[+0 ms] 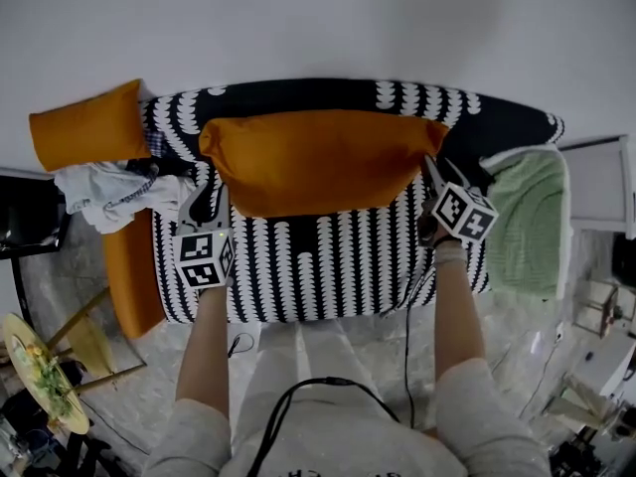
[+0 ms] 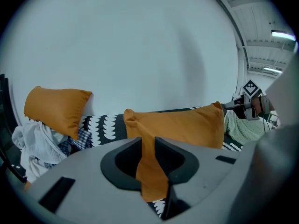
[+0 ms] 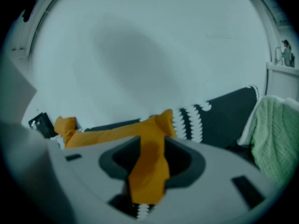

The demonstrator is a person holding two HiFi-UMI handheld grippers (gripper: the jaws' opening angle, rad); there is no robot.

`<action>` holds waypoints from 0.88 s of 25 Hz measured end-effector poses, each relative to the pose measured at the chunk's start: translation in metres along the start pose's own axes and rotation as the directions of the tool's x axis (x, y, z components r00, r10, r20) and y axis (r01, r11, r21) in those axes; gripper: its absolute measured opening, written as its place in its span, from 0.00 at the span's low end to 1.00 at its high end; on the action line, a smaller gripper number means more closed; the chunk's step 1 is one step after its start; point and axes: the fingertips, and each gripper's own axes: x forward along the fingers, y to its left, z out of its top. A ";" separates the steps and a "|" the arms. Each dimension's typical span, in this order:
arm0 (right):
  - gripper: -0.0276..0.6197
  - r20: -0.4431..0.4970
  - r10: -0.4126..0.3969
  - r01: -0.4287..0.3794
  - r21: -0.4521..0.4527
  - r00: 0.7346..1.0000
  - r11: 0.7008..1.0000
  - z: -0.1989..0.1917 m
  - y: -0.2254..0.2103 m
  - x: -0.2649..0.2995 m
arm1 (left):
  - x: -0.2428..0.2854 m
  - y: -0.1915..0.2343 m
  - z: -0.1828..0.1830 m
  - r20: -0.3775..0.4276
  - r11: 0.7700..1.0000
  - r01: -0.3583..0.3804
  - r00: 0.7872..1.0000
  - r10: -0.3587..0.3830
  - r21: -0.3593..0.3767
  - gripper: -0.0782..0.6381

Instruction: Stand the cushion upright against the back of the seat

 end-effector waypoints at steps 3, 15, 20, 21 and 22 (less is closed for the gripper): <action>0.29 -0.002 0.042 -0.042 -0.029 0.999 0.999 -0.009 0.023 -0.009 | -0.007 -0.006 0.007 0.025 1.000 0.021 0.999 -0.021 0.002 0.23; 0.15 -0.002 0.229 -0.227 -0.136 0.973 0.964 -0.029 0.124 -0.064 | -0.052 -0.074 0.027 0.049 0.966 0.238 0.969 -0.243 0.098 0.23; 0.10 -0.004 0.306 -0.301 -0.187 0.952 0.935 -0.031 0.166 -0.095 | -0.078 -0.092 0.033 0.070 0.950 0.307 0.948 -0.311 0.057 0.19; 0.10 -0.002 0.322 -0.316 -0.201 0.947 0.927 -0.030 0.174 -0.102 | -0.083 -0.094 0.036 0.078 0.947 0.318 0.944 -0.321 0.051 0.18; 0.10 0.000 0.339 -0.331 -0.210 0.941 0.920 -0.029 0.182 -0.108 | -0.088 -0.096 0.038 0.085 0.943 0.329 0.939 -0.332 0.048 0.18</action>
